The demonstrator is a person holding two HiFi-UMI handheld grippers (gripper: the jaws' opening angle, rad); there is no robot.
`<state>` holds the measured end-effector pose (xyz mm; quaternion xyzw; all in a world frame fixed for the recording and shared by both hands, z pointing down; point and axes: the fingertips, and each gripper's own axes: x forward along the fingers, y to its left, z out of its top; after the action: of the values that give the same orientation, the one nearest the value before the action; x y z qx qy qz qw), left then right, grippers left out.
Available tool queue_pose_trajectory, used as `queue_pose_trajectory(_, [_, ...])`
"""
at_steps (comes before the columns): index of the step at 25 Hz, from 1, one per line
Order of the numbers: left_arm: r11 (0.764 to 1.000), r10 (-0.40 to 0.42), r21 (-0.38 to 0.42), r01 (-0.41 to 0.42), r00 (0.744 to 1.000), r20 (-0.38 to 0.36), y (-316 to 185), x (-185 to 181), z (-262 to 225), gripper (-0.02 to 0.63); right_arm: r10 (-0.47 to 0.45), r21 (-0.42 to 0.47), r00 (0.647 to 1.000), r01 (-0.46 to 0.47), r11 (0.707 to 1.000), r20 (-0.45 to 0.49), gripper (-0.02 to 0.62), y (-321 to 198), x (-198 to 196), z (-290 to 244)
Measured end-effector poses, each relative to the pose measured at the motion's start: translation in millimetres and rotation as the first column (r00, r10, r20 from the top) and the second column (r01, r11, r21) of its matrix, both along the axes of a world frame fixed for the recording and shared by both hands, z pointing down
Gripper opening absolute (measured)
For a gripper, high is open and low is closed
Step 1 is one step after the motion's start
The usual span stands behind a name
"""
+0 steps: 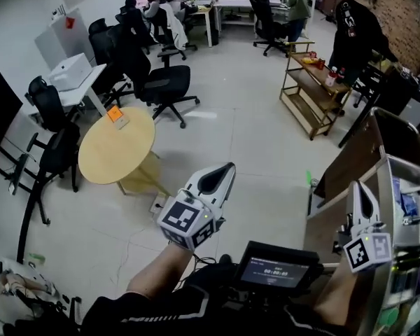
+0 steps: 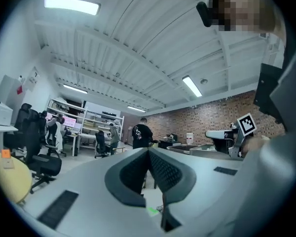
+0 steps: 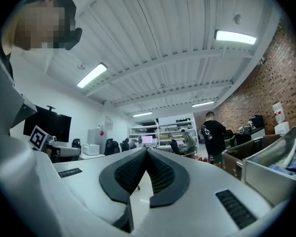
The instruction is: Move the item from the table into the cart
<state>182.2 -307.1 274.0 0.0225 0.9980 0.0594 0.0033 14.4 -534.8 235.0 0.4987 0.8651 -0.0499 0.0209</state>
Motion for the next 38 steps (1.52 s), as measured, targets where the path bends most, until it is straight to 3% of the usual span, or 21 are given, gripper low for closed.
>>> queue_pose_trajectory(5, [0.992,-0.120,0.032,0.121,0.993,-0.017,133,-11,21,0.003,-0.160,0.020,0.987,0.160,0.987,0.011,0.000,154,-23,11])
queue_pose_trajectory(12, [0.948,-0.316,0.040,0.317,0.948,-0.034,292,-49,39,0.003,-0.403,0.078,0.915,0.400,0.913,0.025,0.000,351,-74,34])
queue_pose_trajectory(15, [0.920,-0.386,0.047,0.389,0.921,-0.054,336,-71,36,0.003,-0.496,0.071,0.868,0.494,0.867,0.020,0.000,418,-104,33])
queue_pose_trajectory(18, [0.889,-0.456,0.024,0.456,0.890,-0.031,381,-85,33,0.003,-0.598,0.066,0.801,0.595,0.801,0.041,0.000,488,-122,34])
queue_pose_trajectory(21, [0.838,-0.545,0.023,0.545,0.838,-0.030,447,-79,37,0.003,-0.666,0.081,0.745,0.662,0.745,0.039,0.000,575,-130,42])
queue_pose_trajectory(25, [0.770,-0.636,0.038,0.637,0.771,-0.029,541,-45,43,0.003,-0.743,0.108,0.668,0.736,0.668,0.043,0.000,691,-109,48])
queue_pose_trajectory(30, [0.716,-0.696,0.051,0.696,0.718,-0.026,656,-1,60,0.003,-0.790,0.135,0.610,0.780,0.611,0.058,0.000,830,-78,62])
queue_pose_trajectory(35, [0.648,-0.758,0.084,0.757,0.652,-0.017,771,49,72,0.003,-0.853,0.200,0.517,0.830,0.521,0.074,0.000,968,-24,67])
queue_pose_trajectory(38, [0.603,-0.793,0.109,0.790,0.609,-0.027,837,70,75,0.003,-0.894,0.229,0.444,0.865,0.447,0.068,0.000,1052,6,74])
